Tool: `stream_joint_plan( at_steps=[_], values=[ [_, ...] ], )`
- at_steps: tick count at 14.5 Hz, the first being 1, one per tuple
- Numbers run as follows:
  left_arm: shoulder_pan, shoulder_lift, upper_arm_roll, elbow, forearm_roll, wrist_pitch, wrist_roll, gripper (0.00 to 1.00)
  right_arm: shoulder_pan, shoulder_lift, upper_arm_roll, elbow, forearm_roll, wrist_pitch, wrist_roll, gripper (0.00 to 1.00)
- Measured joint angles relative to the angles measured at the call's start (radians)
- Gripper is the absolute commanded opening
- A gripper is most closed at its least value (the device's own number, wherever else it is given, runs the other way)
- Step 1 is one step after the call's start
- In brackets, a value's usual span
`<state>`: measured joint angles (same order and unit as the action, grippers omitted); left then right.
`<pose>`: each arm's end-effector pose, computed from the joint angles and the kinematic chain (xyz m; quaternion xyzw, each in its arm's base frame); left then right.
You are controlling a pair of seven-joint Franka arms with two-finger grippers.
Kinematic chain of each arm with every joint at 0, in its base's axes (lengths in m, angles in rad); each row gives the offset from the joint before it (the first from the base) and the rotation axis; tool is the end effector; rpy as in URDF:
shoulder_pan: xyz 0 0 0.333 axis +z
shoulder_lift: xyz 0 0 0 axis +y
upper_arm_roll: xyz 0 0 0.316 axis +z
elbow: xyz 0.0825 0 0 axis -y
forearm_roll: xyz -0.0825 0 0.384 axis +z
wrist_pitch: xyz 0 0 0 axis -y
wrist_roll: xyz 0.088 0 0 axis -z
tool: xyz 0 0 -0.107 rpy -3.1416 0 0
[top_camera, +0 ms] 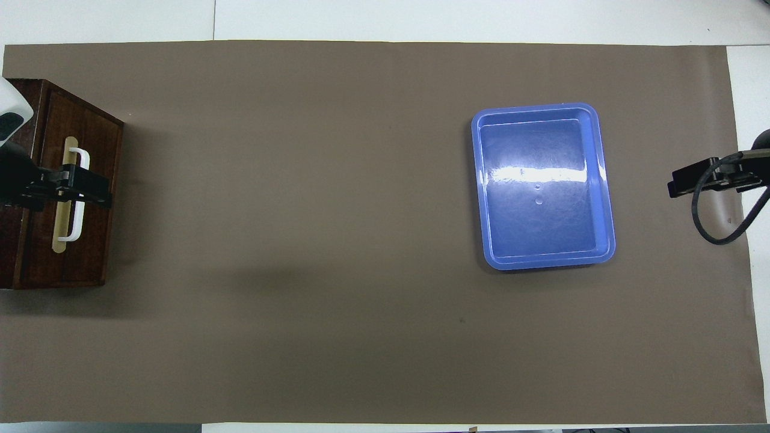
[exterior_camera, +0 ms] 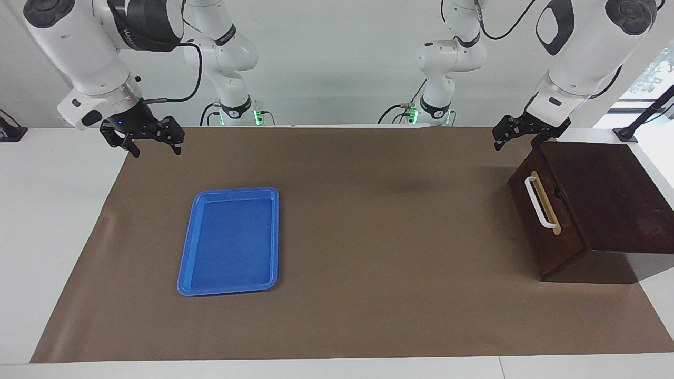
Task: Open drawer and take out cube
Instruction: 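Reach the left gripper to the white drawer handle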
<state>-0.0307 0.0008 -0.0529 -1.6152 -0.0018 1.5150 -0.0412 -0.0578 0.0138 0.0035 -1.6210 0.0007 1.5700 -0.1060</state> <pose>0.5449 -0.0459 0.5987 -0.9985 0.0212 0.0504 0.0022 0.5554 -0.0301 0.5931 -0.9991 -0.0258 0.0323 0.0030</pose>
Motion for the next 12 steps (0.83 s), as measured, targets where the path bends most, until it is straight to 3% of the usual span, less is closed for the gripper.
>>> stream_joint_plan(
  at_steps=[7,12],
  values=[
    [0.000,0.000,-0.004,-0.011,0.027,0.070,0.002,1.00,0.000,0.000,0.000,0.000,0.000,0.000,0.000,1.00],
    [-0.023,0.007,-0.023,-0.163,0.190,0.284,0.004,1.00,0.000,0.000,0.000,0.000,0.000,0.000,0.000,1.00]
  ],
)
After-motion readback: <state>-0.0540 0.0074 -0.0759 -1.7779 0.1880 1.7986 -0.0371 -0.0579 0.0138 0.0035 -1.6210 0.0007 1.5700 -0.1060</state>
